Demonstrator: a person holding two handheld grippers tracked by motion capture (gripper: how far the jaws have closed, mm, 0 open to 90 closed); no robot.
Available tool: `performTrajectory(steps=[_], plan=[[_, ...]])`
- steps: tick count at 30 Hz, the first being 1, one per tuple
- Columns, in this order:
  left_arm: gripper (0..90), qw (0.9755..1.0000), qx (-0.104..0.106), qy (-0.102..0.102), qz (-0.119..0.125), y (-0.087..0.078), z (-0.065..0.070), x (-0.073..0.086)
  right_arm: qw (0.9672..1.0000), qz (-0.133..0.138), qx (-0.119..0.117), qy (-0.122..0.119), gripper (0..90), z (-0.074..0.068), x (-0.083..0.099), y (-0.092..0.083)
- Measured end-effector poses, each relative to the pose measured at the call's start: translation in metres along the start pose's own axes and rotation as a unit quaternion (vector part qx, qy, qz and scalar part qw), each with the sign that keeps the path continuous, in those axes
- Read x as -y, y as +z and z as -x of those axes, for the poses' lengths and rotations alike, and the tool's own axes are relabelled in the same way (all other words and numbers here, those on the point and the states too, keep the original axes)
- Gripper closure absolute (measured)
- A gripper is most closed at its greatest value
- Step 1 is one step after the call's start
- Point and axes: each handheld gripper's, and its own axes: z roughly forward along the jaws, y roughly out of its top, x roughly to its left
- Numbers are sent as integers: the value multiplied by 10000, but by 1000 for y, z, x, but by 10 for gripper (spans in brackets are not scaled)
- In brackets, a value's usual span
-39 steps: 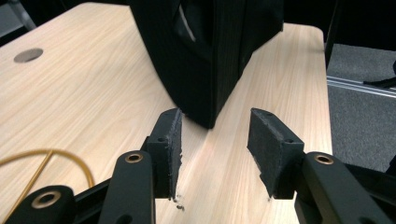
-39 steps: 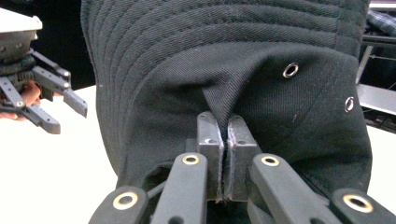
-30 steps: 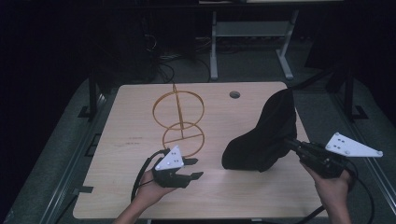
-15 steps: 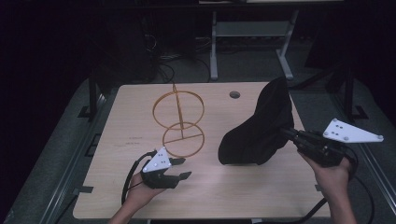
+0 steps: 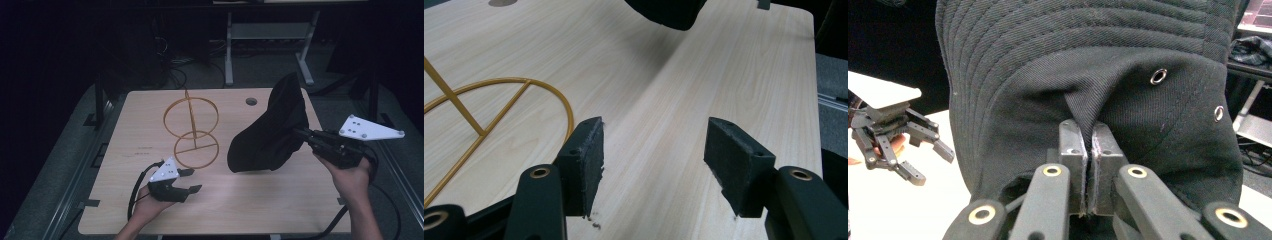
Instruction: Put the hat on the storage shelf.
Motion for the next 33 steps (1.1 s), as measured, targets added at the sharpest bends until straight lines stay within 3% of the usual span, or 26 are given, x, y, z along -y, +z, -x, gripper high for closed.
performTrajectory(steps=[26, 33], plan=[[375, 9999, -77, 79, 52, -4, 2, 2, 9994, 73, -286, -162, 868, -5, -45, 28], [373, 9999, -109, 82, 76, -5, 1, 4, 9989, 85, -410, -220, 868, -9, -61, 43]])
